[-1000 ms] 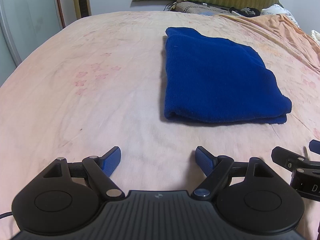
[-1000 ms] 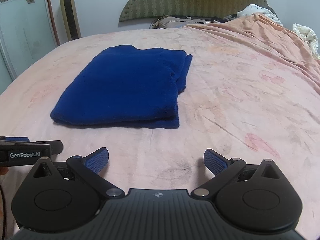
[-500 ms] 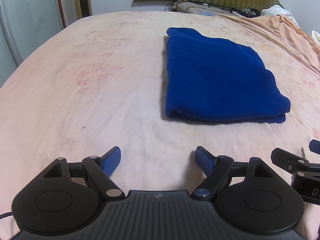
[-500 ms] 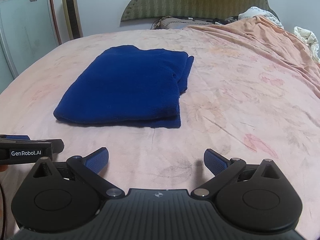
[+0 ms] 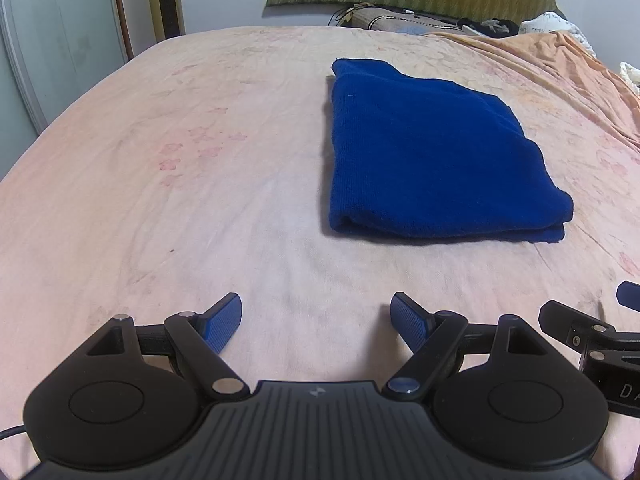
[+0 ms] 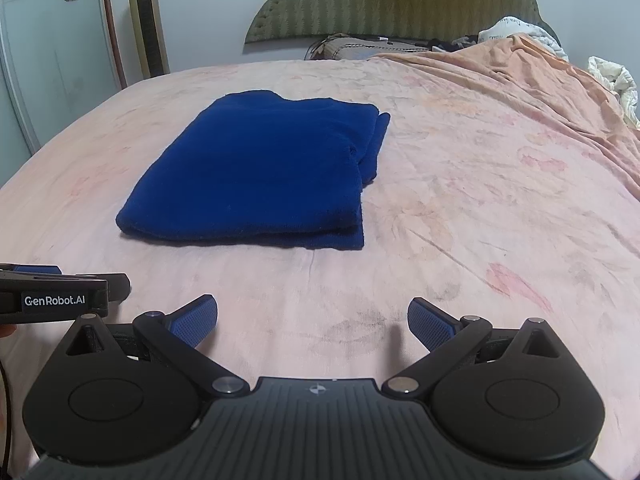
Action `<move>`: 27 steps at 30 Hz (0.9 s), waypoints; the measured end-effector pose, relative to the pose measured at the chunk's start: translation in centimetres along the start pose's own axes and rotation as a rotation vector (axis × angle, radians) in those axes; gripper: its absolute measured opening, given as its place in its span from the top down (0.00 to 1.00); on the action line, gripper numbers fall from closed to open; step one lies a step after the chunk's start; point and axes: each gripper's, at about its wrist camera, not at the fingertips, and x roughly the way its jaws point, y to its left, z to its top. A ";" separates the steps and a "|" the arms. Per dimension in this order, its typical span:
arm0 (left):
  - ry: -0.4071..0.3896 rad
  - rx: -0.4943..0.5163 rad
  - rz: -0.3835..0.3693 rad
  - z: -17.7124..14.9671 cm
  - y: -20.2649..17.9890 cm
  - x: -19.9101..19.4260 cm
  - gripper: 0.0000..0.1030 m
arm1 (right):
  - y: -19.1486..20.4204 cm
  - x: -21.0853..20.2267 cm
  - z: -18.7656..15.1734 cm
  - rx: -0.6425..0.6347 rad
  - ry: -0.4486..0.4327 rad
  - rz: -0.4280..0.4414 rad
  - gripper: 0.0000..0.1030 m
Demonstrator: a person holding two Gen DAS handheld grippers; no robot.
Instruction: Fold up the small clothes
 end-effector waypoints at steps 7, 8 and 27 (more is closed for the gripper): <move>0.000 0.000 0.000 0.0 0.0 -0.1 0.21 | 0.1 -0.3 -0.1 -0.002 -0.003 0.001 0.00; 0.000 0.000 0.000 -0.1 0.0 -0.1 0.21 | 0.1 -0.3 -0.2 -0.002 -0.003 0.001 0.00; -0.014 0.015 0.002 -0.5 -0.1 -0.6 0.21 | -0.6 -1.1 -0.3 0.017 -0.016 0.000 0.00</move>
